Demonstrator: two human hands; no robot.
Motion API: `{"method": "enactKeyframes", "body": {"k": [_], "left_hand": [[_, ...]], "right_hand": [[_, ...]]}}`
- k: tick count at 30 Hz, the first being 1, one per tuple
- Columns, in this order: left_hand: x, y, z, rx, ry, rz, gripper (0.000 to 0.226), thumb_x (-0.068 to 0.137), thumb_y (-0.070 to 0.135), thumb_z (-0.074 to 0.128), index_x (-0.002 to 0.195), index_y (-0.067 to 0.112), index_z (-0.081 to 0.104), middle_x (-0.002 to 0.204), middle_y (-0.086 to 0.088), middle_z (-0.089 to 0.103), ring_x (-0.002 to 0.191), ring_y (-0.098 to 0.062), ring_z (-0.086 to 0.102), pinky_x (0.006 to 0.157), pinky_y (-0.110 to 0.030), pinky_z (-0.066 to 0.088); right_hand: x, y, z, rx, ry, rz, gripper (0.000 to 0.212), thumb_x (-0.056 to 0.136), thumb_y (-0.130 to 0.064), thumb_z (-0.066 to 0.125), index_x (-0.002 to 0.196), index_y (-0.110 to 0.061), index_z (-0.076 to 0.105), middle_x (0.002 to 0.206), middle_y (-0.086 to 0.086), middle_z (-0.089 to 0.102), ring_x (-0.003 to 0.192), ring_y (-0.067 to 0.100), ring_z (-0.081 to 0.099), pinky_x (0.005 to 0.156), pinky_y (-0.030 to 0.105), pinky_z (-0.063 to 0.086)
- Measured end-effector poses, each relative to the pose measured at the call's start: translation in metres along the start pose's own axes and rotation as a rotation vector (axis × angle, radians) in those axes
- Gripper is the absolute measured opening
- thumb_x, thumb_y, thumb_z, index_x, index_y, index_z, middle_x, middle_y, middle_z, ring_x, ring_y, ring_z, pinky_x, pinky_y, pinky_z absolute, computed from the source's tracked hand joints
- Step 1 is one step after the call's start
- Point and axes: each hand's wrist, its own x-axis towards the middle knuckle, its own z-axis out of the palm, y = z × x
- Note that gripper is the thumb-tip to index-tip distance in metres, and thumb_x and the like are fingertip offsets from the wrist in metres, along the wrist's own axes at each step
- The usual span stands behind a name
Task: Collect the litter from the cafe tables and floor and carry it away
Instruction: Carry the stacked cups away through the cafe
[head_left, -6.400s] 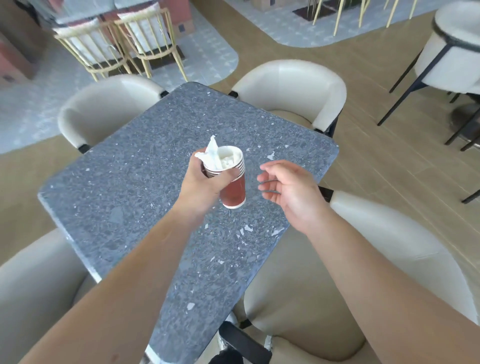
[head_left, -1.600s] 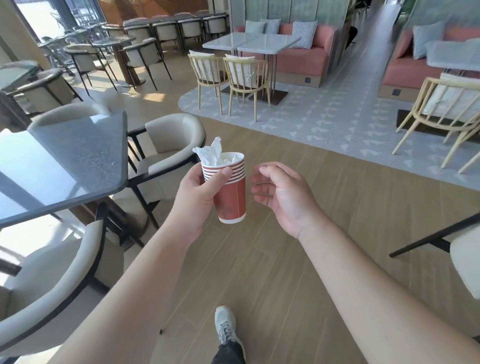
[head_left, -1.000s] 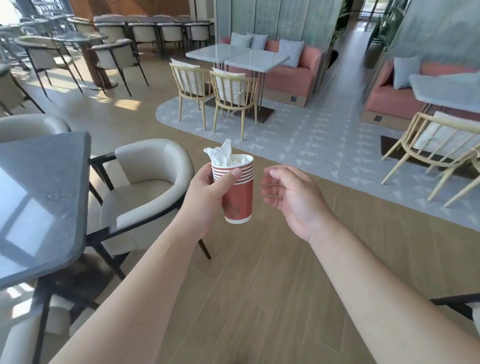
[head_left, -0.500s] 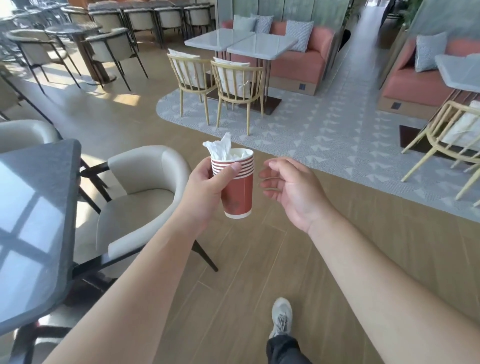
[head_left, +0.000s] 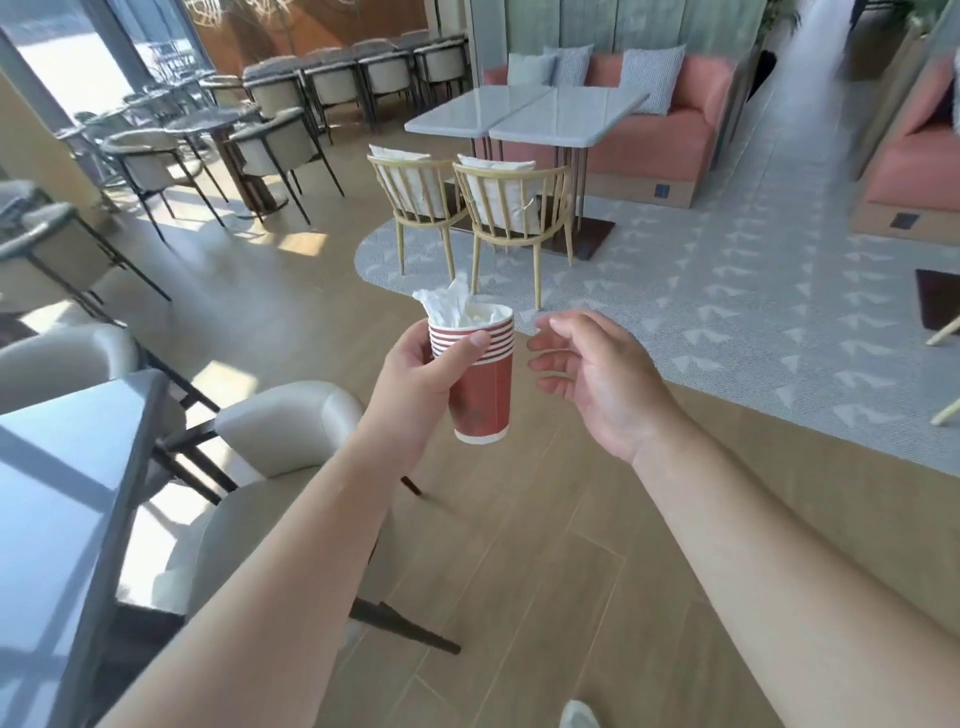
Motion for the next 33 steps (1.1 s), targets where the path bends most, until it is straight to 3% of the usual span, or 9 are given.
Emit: {"method": "enactKeyframes", "body": {"k": [8, 13, 22, 30, 33], "left_hand": [[0.102, 0.008, 0.010, -0.008, 0.040, 0.039, 0.057, 0.070, 0.051, 0.078, 0.118, 0.021, 0.069, 0.109, 0.000, 0.078, 0.102, -0.017, 0.073, 0.084, -0.030, 0.055], [0.165, -0.013, -0.009, -0.015, 0.065, 0.016, 0.060, 0.071, 0.051, 0.078, 0.121, 0.019, 0.068, 0.112, -0.002, 0.077, 0.105, -0.020, 0.073, 0.088, -0.034, 0.055], [0.343, -0.063, -0.076, -0.120, 0.105, -0.007, 0.065, 0.067, 0.046, 0.079, 0.123, 0.017, 0.063, 0.106, 0.003, 0.078, 0.098, -0.012, 0.073, 0.074, -0.019, 0.054], [0.489, -0.079, -0.142, -0.135, 0.091, -0.025, 0.065, 0.070, 0.048, 0.080, 0.124, 0.017, 0.064, 0.111, 0.000, 0.077, 0.102, -0.015, 0.073, 0.076, -0.020, 0.054], [0.525, -0.079, -0.161, -0.119, 0.087, -0.022, 0.064, 0.072, 0.048, 0.079, 0.126, 0.017, 0.064, 0.112, 0.000, 0.077, 0.103, -0.016, 0.074, 0.076, -0.022, 0.055]], "right_hand": [[0.105, -0.025, -0.010, 0.012, -0.033, -0.009, 0.023, 0.076, -0.032, 0.059, 0.092, -0.016, 0.066, 0.079, -0.002, 0.068, 0.068, 0.014, 0.064, 0.062, 0.027, 0.049], [0.180, -0.014, 0.002, -0.003, -0.036, 0.009, 0.013, 0.090, -0.023, 0.056, 0.091, -0.015, 0.066, 0.081, 0.000, 0.068, 0.070, 0.015, 0.064, 0.064, 0.029, 0.048], [0.356, 0.013, 0.053, -0.069, -0.031, 0.051, 0.012, 0.095, -0.018, 0.054, 0.093, -0.013, 0.065, 0.078, 0.000, 0.066, 0.067, 0.013, 0.063, 0.061, 0.026, 0.048], [0.506, 0.010, 0.108, -0.090, -0.018, 0.060, 0.011, 0.094, -0.019, 0.055, 0.094, -0.012, 0.064, 0.076, -0.002, 0.067, 0.070, 0.015, 0.061, 0.063, 0.027, 0.048], [0.544, 0.012, 0.125, -0.085, -0.063, 0.057, 0.015, 0.085, -0.026, 0.058, 0.091, -0.014, 0.065, 0.074, -0.004, 0.068, 0.071, 0.015, 0.062, 0.064, 0.028, 0.048]]}}
